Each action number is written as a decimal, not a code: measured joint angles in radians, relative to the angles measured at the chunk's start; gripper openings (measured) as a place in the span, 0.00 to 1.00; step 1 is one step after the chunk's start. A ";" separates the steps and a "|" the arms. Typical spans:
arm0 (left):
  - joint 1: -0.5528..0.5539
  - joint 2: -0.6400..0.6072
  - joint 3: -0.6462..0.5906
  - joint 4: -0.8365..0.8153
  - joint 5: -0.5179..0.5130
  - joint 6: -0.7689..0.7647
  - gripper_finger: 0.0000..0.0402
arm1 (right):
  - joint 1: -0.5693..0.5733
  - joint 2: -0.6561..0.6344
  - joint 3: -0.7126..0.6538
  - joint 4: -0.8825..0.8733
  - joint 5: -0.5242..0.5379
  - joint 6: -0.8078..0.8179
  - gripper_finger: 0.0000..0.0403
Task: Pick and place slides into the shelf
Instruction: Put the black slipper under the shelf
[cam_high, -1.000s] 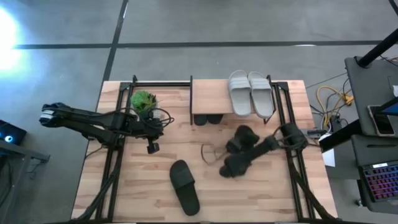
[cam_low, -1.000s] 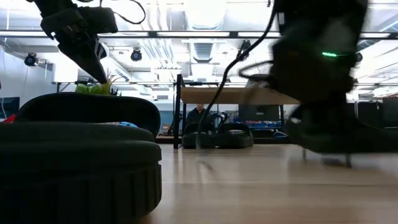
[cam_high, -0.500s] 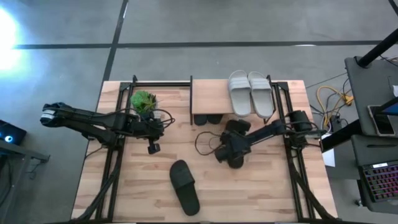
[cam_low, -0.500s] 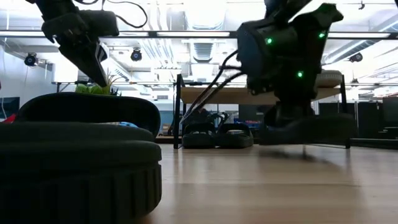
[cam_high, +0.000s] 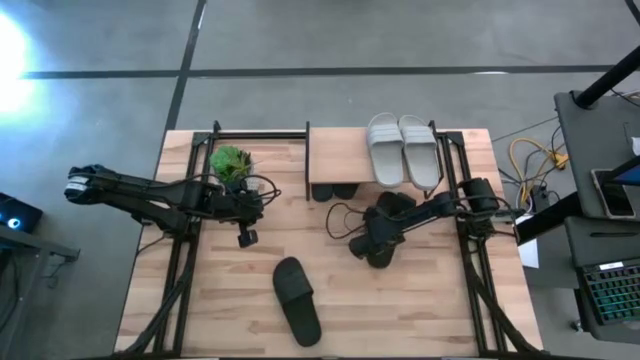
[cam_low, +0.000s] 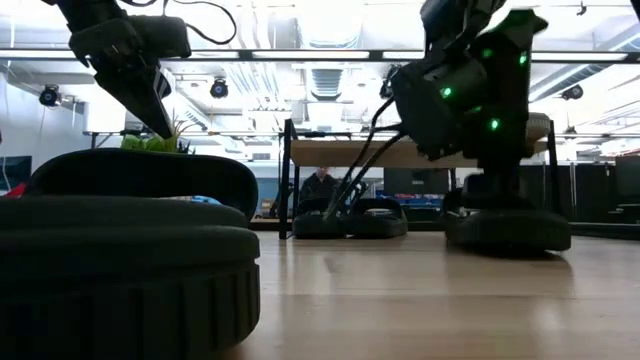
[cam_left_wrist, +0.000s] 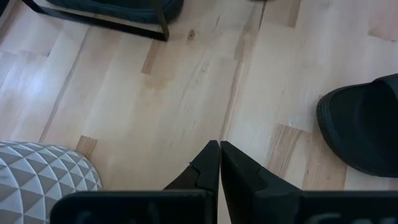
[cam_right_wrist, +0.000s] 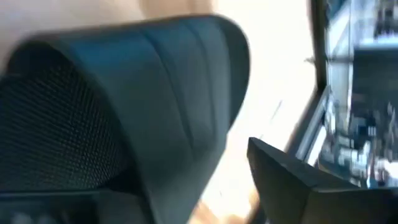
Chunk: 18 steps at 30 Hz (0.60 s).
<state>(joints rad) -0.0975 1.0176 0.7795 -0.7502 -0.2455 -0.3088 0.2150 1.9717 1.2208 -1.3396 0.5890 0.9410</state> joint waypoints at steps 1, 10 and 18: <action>0.000 0.000 0.000 0.000 0.000 -0.001 0.00 | 0.004 0.000 0.013 -0.033 -0.008 0.037 0.50; 0.006 0.040 0.000 0.121 0.100 0.001 0.00 | 0.075 -0.142 0.156 0.039 -0.196 0.162 0.57; 0.006 0.222 0.002 0.427 0.240 0.028 0.00 | 0.189 -0.322 0.223 -0.005 -0.307 0.626 0.57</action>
<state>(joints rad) -0.0916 1.2394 0.7811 -0.3233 -0.0052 -0.2810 0.4036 1.6498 1.4433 -1.3448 0.2821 1.5666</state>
